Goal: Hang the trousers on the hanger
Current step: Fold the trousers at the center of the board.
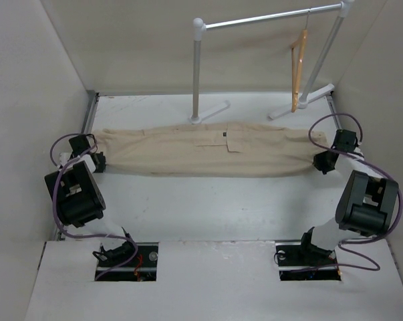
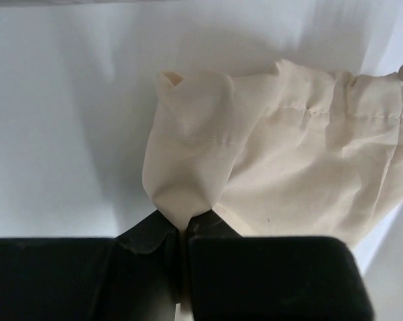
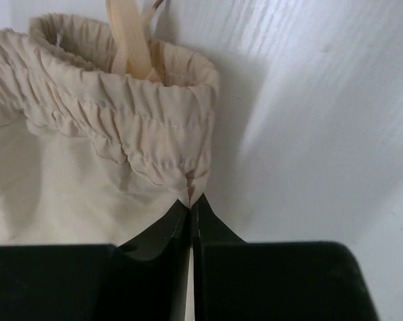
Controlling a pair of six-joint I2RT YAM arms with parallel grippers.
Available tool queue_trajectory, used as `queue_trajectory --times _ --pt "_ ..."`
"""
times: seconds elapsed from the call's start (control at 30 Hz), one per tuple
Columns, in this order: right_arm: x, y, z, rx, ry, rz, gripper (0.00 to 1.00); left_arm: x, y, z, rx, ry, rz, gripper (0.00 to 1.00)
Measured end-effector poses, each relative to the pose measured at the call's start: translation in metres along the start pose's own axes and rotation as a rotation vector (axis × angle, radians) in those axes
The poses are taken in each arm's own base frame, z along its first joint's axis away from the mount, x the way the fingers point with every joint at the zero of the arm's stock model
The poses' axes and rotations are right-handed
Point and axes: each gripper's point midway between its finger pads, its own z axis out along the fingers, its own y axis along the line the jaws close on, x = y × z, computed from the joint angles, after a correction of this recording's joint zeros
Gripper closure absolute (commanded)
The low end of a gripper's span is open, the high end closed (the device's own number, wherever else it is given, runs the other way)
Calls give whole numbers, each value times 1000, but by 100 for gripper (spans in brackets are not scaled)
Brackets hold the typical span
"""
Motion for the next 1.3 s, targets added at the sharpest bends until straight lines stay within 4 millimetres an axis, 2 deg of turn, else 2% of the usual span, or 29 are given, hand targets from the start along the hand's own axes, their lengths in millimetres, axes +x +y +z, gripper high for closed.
queue_trajectory --times 0.13,0.27,0.33,0.4,0.5,0.57,0.6,0.73,0.83,0.9,1.07,1.17,1.3 --pt "-14 3 -31 -30 -58 36 94 -15 15 -33 -61 -61 69 100" --pt "-23 1 -61 -56 -101 73 96 -30 18 -71 -68 -130 107 100" --pt "-23 -10 -69 -45 -111 92 97 -33 26 -85 -82 -149 120 100" --pt "-20 -25 -74 -15 -110 115 97 -35 43 -95 -128 -159 131 100" --pt "-14 -51 -83 30 -109 152 94 -37 69 -106 -210 -175 165 92" --pt "-12 -62 -88 50 -119 167 88 -39 82 -111 -251 -196 189 84" --pt "-11 -66 -89 55 -127 168 82 -41 87 -112 -266 -210 201 79" --pt "-7 -79 -82 87 -139 146 44 -41 105 -113 -312 -228 220 58" --pt "-3 -80 -81 88 -132 104 27 -42 102 -120 -297 -237 220 49" --pt "-3 -78 -82 80 -136 83 22 -43 95 -131 -267 -251 224 45" --pt "-7 -80 -83 87 -153 77 16 -36 50 -169 -84 -285 270 44" --pt "-8 -83 -82 99 -161 79 14 -5 32 -179 10 -229 354 45" --pt "-9 -90 -72 142 -151 78 13 47 27 -170 64 -112 480 44"
